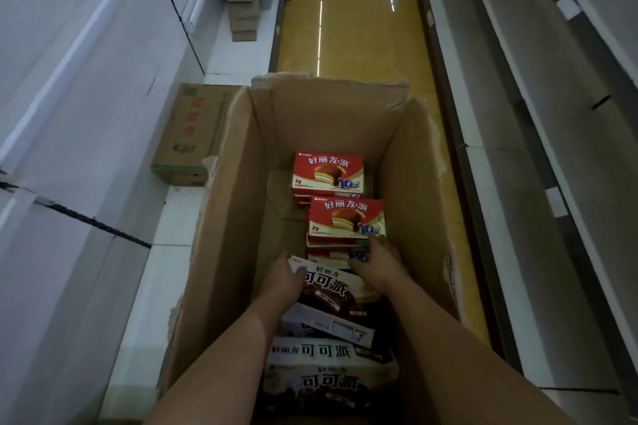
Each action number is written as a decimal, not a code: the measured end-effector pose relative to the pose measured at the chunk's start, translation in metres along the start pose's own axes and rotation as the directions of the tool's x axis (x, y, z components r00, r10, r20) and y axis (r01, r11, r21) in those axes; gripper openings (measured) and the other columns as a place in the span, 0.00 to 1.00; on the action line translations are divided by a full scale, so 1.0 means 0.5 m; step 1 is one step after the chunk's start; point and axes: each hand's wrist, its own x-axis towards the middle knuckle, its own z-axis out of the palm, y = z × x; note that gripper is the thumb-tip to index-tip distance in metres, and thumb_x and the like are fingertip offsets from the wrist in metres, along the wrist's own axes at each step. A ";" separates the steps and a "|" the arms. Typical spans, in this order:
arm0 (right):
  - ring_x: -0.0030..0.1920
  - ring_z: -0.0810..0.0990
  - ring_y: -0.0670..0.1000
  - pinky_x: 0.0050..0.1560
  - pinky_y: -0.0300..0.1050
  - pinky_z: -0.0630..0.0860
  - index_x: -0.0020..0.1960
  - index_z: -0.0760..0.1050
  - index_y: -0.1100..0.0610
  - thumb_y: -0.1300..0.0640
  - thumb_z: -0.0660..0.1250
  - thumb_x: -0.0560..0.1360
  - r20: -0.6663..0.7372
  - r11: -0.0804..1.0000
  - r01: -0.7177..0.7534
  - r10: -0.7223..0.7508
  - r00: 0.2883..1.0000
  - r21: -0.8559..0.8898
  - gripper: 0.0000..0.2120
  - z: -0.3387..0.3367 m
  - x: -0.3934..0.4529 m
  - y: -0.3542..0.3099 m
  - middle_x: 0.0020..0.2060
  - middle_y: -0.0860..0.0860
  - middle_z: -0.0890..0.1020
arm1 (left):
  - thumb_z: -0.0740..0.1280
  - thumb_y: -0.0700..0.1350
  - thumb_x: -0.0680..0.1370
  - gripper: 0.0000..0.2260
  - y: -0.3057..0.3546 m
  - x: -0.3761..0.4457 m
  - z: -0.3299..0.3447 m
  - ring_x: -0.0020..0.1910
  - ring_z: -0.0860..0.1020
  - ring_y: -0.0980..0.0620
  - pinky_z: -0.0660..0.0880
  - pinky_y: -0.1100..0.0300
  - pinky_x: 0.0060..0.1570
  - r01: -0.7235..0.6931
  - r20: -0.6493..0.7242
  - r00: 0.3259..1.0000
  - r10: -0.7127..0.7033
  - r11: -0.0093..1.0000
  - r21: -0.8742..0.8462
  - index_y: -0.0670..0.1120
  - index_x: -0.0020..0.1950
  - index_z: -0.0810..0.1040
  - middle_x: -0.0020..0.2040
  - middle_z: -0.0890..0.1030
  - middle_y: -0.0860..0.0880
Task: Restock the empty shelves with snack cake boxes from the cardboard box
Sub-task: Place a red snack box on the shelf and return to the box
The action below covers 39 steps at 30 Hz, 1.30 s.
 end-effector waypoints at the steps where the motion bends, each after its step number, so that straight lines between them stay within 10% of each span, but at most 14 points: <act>1: 0.76 0.53 0.57 0.73 0.54 0.59 0.77 0.53 0.52 0.45 0.64 0.76 -0.016 1.000 -0.009 0.009 1.000 -0.010 0.35 0.005 0.019 -0.003 0.77 0.52 0.54 | 0.62 0.49 0.80 0.22 0.008 0.022 0.007 0.61 0.75 0.44 0.74 0.50 0.58 0.004 0.000 1.000 -0.004 1.000 -0.009 0.43 0.72 0.65 0.65 0.75 0.42; 12: 0.73 0.57 0.61 0.68 0.54 0.64 0.77 0.52 0.55 0.55 0.59 0.79 -0.134 0.981 -0.174 0.162 0.978 -0.089 0.29 0.039 0.111 -0.032 0.77 0.56 0.51 | 0.53 0.64 0.79 0.31 0.059 0.154 0.080 0.64 0.73 0.40 0.69 0.46 0.64 0.066 0.047 0.997 -0.053 0.935 -0.350 0.41 0.71 0.66 0.67 0.73 0.39; 20: 0.73 0.55 0.59 0.69 0.54 0.62 0.78 0.44 0.59 0.50 0.57 0.80 -0.135 0.962 -0.269 0.260 0.956 -0.055 0.34 0.043 0.132 -0.037 0.77 0.57 0.50 | 0.58 0.80 0.53 0.57 0.013 0.255 0.135 0.63 0.75 0.41 0.72 0.42 0.62 0.265 0.220 0.962 -0.164 0.766 -0.585 0.48 0.75 0.63 0.68 0.73 0.42; 26: 0.73 0.56 0.58 0.70 0.53 0.59 0.77 0.48 0.58 0.45 0.54 0.80 -0.135 0.960 -0.253 0.236 0.962 -0.118 0.32 0.037 0.125 -0.031 0.76 0.57 0.54 | 0.75 0.64 0.60 0.42 0.048 0.191 0.097 0.53 0.80 0.41 0.77 0.55 0.40 0.311 0.291 0.945 -0.147 0.673 -0.671 0.45 0.68 0.71 0.59 0.80 0.42; 32: 0.71 0.61 0.60 0.67 0.53 0.62 0.75 0.56 0.57 0.44 0.56 0.80 -0.004 0.962 -0.271 0.271 0.963 0.046 0.29 0.017 0.072 -0.038 0.72 0.58 0.62 | 0.77 0.48 0.65 0.33 0.065 0.110 0.044 0.51 0.80 0.40 0.79 0.42 0.50 0.214 0.202 0.975 -0.092 0.640 -0.738 0.46 0.65 0.66 0.56 0.79 0.42; 39: 0.70 0.65 0.61 0.66 0.57 0.67 0.76 0.52 0.57 0.43 0.62 0.78 -0.156 0.921 -0.168 0.234 0.960 0.353 0.35 -0.057 -0.039 -0.096 0.72 0.58 0.64 | 0.72 0.44 0.72 0.20 0.058 -0.025 -0.069 0.46 0.81 0.46 0.78 0.54 0.42 0.200 0.222 0.974 -0.048 0.647 -0.736 0.40 0.62 0.74 0.49 0.83 0.43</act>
